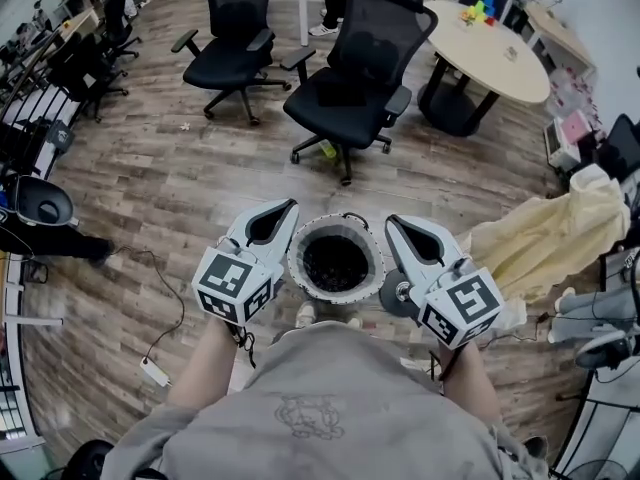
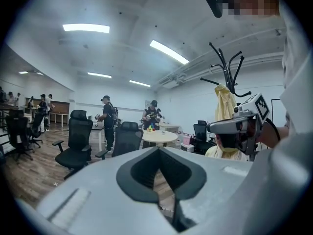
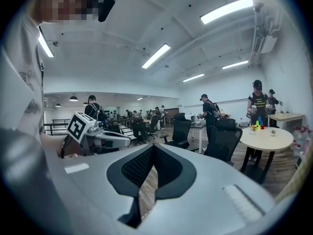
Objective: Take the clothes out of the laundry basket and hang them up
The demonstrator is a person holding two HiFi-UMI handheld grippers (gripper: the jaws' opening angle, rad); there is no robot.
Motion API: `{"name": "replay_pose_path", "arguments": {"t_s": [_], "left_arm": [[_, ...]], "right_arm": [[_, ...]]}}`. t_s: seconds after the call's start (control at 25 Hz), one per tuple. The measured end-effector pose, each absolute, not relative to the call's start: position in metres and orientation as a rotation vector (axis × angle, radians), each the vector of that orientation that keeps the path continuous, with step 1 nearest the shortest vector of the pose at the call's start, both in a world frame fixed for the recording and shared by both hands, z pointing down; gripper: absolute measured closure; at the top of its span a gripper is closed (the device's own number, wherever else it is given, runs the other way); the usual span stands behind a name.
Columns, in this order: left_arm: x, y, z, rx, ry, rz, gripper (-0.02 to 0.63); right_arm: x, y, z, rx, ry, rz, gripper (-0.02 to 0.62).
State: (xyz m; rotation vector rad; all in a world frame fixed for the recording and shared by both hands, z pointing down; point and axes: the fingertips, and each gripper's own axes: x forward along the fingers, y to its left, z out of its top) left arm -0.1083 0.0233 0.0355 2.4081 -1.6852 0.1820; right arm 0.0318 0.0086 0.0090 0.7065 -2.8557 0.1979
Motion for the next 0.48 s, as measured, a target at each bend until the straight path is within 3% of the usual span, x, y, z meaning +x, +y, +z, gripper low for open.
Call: {"name": "replay_pose_path", "arguments": {"t_s": [0.48], "left_arm": [[-0.094,0.020,0.035,2.439,-1.629,0.234,0.605]], "right_arm": [[0.053,0.009,0.012,0.797,-2.817,0.196,0.569]]}}
